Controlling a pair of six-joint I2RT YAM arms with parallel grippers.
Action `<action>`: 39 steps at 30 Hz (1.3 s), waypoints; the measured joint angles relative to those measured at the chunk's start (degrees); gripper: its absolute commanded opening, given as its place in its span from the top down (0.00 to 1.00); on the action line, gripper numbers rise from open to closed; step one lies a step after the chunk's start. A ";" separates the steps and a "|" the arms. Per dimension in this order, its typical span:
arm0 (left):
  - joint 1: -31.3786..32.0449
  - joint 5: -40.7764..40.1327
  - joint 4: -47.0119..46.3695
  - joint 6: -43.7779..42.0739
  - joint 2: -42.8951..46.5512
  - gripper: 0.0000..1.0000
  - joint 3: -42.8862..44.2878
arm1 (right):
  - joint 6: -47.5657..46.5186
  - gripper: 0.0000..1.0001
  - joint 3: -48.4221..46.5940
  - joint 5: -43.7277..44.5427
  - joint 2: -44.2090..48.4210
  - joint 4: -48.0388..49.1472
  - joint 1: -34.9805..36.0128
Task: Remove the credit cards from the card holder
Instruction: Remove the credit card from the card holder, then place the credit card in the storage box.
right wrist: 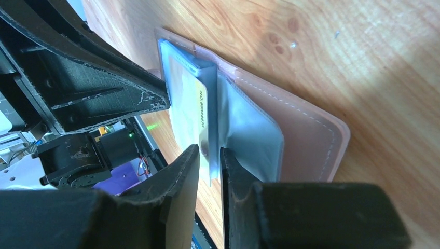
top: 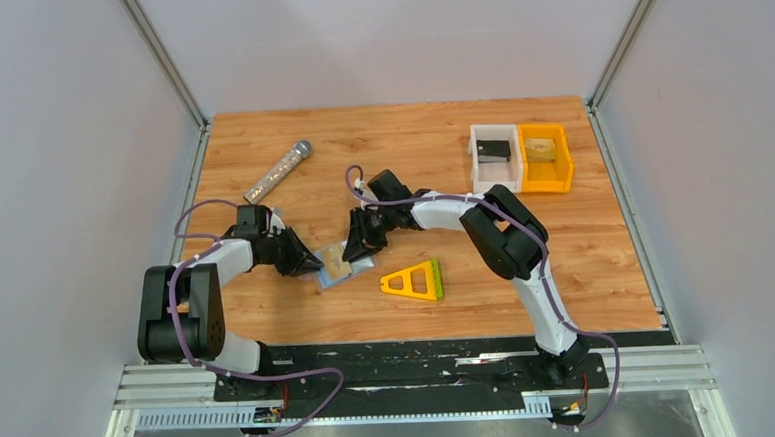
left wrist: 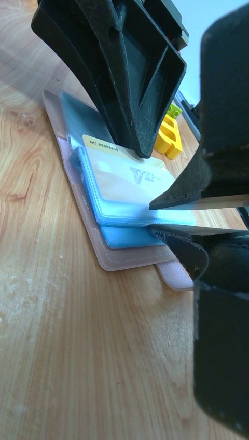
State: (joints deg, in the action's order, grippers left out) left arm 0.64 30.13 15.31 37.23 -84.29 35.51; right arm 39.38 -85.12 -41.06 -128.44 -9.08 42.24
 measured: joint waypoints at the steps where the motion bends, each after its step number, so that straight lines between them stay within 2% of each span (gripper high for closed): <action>1: 0.00 0.00 -0.02 0.00 0.00 0.76 0.00 | 0.02 0.81 0.00 -0.20 0.00 0.13 0.00; 2: 0.00 0.00 -0.02 0.00 0.00 0.76 0.00 | 0.02 0.82 0.00 -0.37 0.00 0.22 0.00; 6: 0.00 0.00 -0.02 0.00 0.00 0.76 0.00 | 0.13 1.00 0.00 -0.81 -0.07 0.44 0.00; 23: 0.02 -0.17 0.13 0.00 0.24 0.71 0.00 | -0.85 1.00 5.64 -1.51 3.93 2.43 -2.71; 29: 0.02 -0.87 2.32 -0.20 1.73 0.60 0.39 | -3.67 1.00 6.75 -1.53 7.08 0.70 -4.59; 34: 0.02 -1.42 6.47 -1.40 4.72 0.45 1.95 | -7.58 1.00 6.78 -2.97 10.40 -2.32 -6.80; 39: 0.02 1.55 8.52 -3.02 8.22 0.35 5.01 | -12.35 1.00 6.82 -6.62 13.11 -5.73 -8.72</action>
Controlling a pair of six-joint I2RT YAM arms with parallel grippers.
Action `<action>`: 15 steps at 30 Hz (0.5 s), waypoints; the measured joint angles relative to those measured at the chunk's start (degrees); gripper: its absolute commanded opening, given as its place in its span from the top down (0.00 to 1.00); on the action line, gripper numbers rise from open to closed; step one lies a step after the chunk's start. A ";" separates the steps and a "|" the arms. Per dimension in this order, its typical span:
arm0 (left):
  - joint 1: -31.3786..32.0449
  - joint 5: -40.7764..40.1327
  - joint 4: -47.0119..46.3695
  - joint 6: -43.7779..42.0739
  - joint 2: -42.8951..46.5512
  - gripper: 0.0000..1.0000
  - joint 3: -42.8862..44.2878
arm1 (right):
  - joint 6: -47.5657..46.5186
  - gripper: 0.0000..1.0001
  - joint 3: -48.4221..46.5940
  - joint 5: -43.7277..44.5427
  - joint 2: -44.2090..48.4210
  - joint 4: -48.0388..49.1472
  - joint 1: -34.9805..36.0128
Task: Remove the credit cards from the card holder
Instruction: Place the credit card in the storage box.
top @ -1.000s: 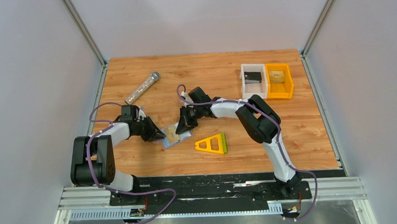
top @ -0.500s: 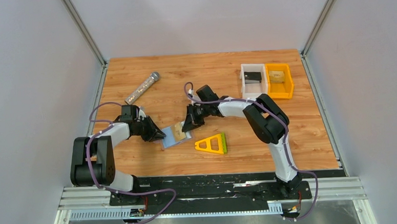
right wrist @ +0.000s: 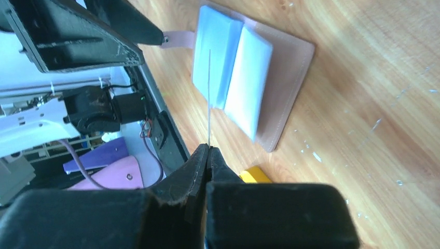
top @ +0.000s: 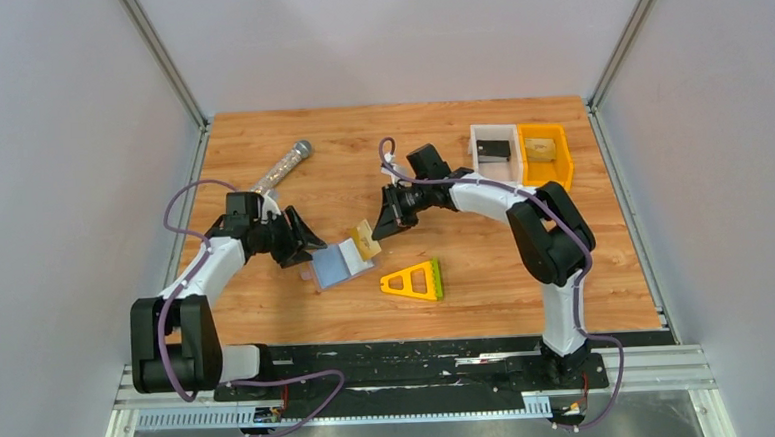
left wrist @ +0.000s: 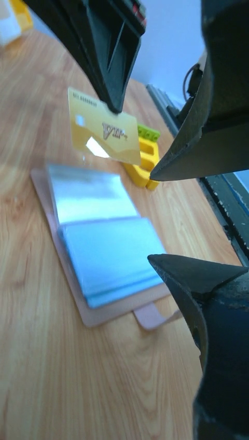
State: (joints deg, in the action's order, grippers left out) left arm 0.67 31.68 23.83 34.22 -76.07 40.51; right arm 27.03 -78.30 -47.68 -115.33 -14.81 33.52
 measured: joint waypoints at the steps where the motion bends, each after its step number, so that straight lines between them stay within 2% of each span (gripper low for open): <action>1: 0.00 1.31 0.09 -0.26 0.55 0.34 0.57 | -1.11 1.00 0.02 -0.85 0.42 -0.83 -0.26; 8: 0.35 10.75 0.46 -2.08 2.03 0.31 2.86 | -9.25 1.00 0.72 -8.04 4.48 -6.82 0.31; 15: 3.45 19.39 -2.78 -1.49 3.02 0.32 3.41 | -12.41 1.00 0.79 -12.68 6.62 -9.46 1.70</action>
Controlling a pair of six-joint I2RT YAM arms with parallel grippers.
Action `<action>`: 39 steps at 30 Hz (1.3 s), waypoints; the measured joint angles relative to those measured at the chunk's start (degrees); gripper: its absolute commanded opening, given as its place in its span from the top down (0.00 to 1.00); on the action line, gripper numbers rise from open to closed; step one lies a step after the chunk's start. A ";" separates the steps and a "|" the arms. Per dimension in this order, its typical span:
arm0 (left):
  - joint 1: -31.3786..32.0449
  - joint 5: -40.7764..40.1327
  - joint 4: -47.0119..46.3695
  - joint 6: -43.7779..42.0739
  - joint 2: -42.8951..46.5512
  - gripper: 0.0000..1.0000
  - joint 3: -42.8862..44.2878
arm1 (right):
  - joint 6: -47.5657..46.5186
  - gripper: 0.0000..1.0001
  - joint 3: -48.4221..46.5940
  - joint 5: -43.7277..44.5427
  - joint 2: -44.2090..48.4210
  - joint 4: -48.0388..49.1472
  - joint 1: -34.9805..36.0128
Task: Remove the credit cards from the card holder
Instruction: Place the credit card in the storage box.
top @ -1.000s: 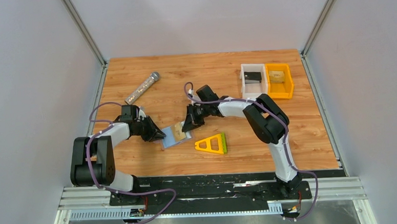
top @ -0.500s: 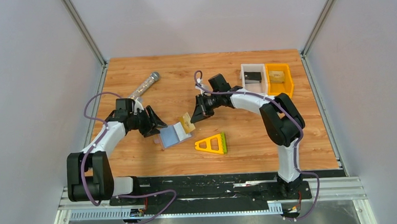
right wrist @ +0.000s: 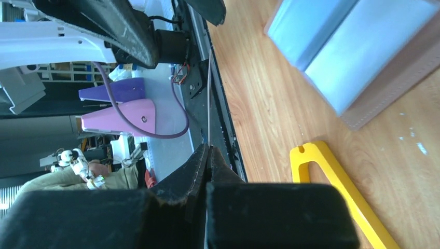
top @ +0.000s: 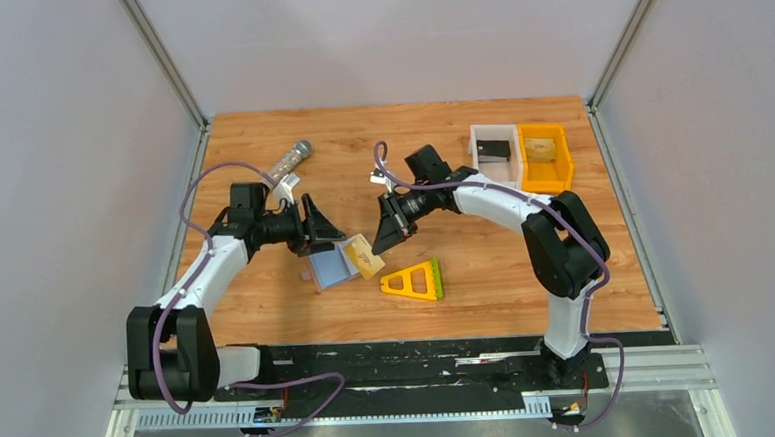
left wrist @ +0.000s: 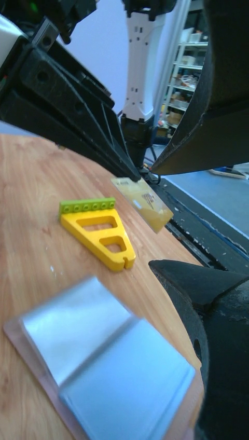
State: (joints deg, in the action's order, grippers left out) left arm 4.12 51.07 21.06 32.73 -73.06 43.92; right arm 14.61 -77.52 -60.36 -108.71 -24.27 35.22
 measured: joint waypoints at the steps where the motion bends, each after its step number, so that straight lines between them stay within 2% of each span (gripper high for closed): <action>1: 0.59 1.07 -0.76 0.17 0.00 0.32 0.07 | -0.20 1.00 0.02 -0.48 0.09 -0.17 0.13; 5: 2.69 4.24 -3.15 0.68 -0.07 0.36 0.09 | -0.90 1.00 0.50 -2.05 0.15 -0.42 0.68; 8: 4.48 5.97 -3.52 0.35 -0.81 0.44 0.79 | -1.25 1.00 0.68 -2.86 0.15 -0.72 0.96; 14: 7.08 6.47 -3.45 -0.70 -2.43 0.52 2.14 | -1.27 1.00 0.74 -3.61 0.17 -1.73 1.14; 21: 8.09 6.45 -2.82 -2.14 -3.93 0.86 3.08 | -1.25 0.99 0.81 -3.80 1.05 -3.02 1.14; 25: 8.48 6.45 -2.93 -2.38 -4.02 1.00 3.37 | -1.22 0.92 0.83 -3.52 2.01 -3.69 1.14; 27: 8.68 6.58 -3.19 -2.14 -4.02 1.00 3.39 | -1.16 0.89 0.83 -2.67 2.34 -4.22 1.14; 33: 9.97 7.67 -6.43 1.97 -4.02 1.00 2.10 | 0.96 0.67 1.38 1.68 3.45 -2.58 0.87; 39: 10.27 6.36 -14.67 10.12 -3.98 1.00 -1.97 | 9.64 0.55 10.08 8.26 11.54 4.68 -1.70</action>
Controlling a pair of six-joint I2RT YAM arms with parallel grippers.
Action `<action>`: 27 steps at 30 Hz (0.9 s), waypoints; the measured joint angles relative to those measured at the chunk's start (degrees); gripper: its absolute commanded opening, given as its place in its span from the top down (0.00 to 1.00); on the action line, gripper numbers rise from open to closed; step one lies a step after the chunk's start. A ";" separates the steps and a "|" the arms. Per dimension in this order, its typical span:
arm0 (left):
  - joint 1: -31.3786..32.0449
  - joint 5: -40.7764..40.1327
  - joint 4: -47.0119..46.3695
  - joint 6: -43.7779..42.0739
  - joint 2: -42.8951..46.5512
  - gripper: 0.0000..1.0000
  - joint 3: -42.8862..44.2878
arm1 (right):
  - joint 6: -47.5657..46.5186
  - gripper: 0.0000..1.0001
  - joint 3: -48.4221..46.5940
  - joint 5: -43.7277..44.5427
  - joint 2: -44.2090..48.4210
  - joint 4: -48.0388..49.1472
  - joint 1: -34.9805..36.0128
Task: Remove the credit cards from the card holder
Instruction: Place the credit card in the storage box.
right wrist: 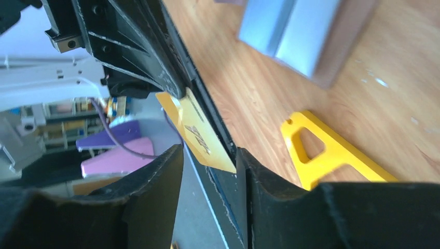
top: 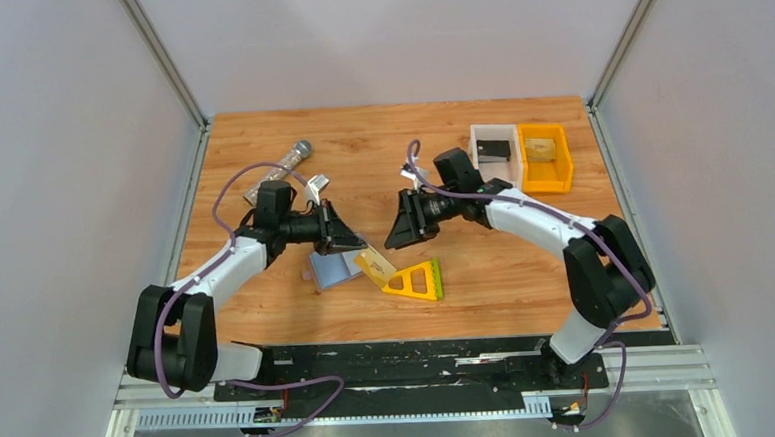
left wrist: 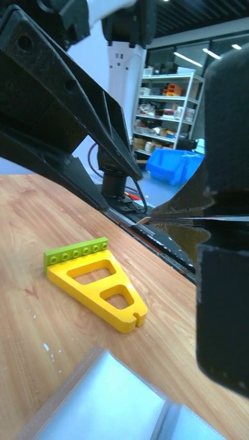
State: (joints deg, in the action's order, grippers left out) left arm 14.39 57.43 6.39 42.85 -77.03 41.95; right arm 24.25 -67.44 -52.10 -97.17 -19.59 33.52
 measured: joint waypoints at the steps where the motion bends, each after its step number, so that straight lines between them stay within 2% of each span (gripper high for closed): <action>1: 0.00 -0.68 -2.25 2.05 0.04 1.00 -0.81 | 1.79 0.55 2.05 1.49 1.81 1.77 -0.61; 4: 0.00 -2.64 -8.96 8.09 0.48 1.00 -2.99 | 8.00 0.48 8.72 5.62 7.72 7.85 -2.05; 12: 0.00 -10.99 -27.02 23.91 5.14 1.00 -8.57 | 22.71 0.47 20.63 11.61 17.57 24.22 -1.92; 16: 0.09 -14.73 -33.22 29.09 7.19 1.00 -9.60 | 27.43 0.50 22.43 12.61 18.40 29.77 -1.84; 21: 0.48 -17.57 -36.68 32.20 8.57 1.00 -9.68 | 30.84 0.52 22.53 13.14 18.40 33.73 -1.64; 25: 0.66 -19.02 -37.92 33.35 9.81 1.00 -10.43 | 32.50 0.59 22.82 13.51 18.40 36.15 -1.29; 27: 0.72 -19.43 -38.25 33.68 10.34 1.00 -10.97 | 33.18 0.66 23.15 13.51 18.40 37.31 -1.29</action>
State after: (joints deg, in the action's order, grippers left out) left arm 15.11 38.00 -31.86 76.53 -66.70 30.98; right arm 57.43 -44.29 -38.59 -78.76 17.72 32.23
